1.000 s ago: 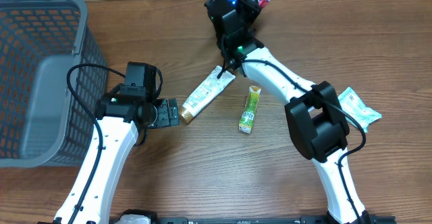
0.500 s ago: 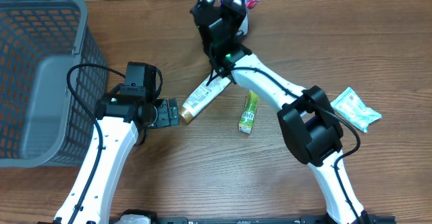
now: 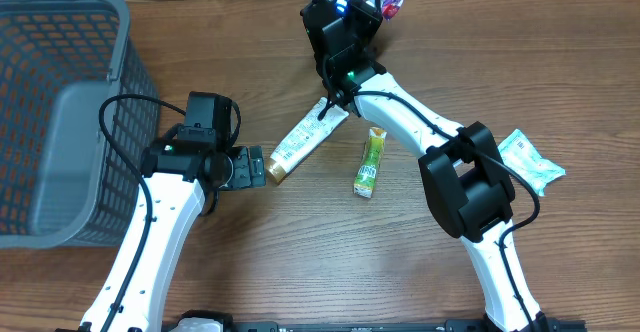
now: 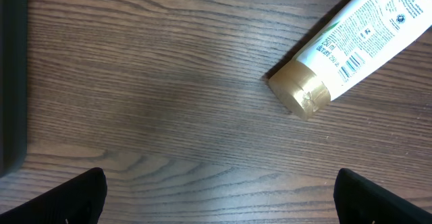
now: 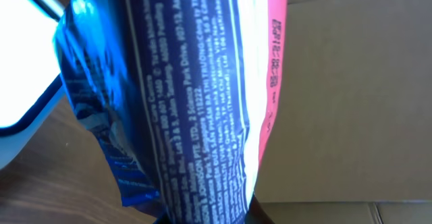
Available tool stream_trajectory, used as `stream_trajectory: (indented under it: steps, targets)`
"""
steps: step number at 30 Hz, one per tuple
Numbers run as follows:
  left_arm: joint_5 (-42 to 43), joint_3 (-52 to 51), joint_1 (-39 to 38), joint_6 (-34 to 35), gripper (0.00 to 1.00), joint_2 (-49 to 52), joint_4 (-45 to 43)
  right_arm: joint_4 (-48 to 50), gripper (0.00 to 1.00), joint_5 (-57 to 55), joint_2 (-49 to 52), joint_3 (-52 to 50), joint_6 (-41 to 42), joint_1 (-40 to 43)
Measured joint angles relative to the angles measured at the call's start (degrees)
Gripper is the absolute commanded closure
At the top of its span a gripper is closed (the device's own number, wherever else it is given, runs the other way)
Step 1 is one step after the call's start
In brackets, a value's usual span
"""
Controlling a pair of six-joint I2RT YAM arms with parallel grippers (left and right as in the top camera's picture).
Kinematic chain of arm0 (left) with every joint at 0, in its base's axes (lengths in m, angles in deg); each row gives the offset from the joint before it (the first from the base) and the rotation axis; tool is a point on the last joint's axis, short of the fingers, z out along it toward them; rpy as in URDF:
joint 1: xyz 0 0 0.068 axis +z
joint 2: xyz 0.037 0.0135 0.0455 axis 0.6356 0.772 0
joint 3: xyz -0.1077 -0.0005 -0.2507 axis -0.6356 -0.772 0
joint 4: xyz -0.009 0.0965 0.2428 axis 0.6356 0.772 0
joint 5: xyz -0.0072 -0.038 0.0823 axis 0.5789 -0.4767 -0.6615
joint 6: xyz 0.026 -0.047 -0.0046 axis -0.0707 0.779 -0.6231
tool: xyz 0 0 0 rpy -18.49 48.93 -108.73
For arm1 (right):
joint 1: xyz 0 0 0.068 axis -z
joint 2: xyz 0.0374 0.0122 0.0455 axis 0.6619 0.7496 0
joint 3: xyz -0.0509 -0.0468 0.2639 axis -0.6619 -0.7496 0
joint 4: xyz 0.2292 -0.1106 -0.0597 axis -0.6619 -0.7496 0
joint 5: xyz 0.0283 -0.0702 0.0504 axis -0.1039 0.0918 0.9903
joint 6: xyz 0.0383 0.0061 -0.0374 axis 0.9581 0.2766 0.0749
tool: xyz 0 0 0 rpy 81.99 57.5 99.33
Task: Scan the item barcode
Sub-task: 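Hold the purple bag up in front of the white scanner, then carry the purple bag right and drop it beside the mint packet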
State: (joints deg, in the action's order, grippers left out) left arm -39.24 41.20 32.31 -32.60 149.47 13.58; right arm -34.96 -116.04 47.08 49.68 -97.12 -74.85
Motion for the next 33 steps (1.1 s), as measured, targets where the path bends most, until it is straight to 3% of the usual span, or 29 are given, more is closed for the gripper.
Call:
stream_trajectory:
  steps: [7, 11, 14, 16, 21, 24, 29, 33]
  targets:
    - [0.0, 0.0, 0.0, 0.0, 0.0, 0.0, 0.0, 7.67, 0.96, -2.14, 0.0, 0.0, -3.15, -0.24]
    - [0.0, 0.0, 0.0, 0.0, 0.0, 0.0, 0.0, 7.1, 0.96, -3.06, -0.28, 0.0, -3.58, -1.49]
    - [0.0, 0.0, 0.0, 0.0, 0.0, 0.0, 0.0, 1.86, 0.96, -3.02, -2.75, -0.24, -1.38, -3.37]
    - [0.0, -0.02, 0.0, 0.0, 0.0, 0.0, -0.13, -8.52, 0.96, -1.7, -7.39, -0.55, 2.78, -4.7]
    - [0.0, -0.02, 0.0, 0.0, 0.01, 0.0, 0.0, -39.08, 0.96, 9.81, -23.89, -0.63, 21.59, -5.73]
    - [0.0, -0.02, 0.0, 0.0, 0.01, 0.0, 0.0, -50.73, 0.96, 21.79, -33.9, -0.28, 36.35, -3.32]
    - [0.0, -0.02, 0.0, 0.0, 0.0, 0.0, 0.0, -66.51, 0.96, 39.23, -43.76, 0.72, 60.94, 8.63]
    - [0.0, -0.02, 0.0, 0.0, 0.0, 0.0, 0.0, -76.96, 0.96, 47.36, -43.39, 0.33, 76.54, 20.57]
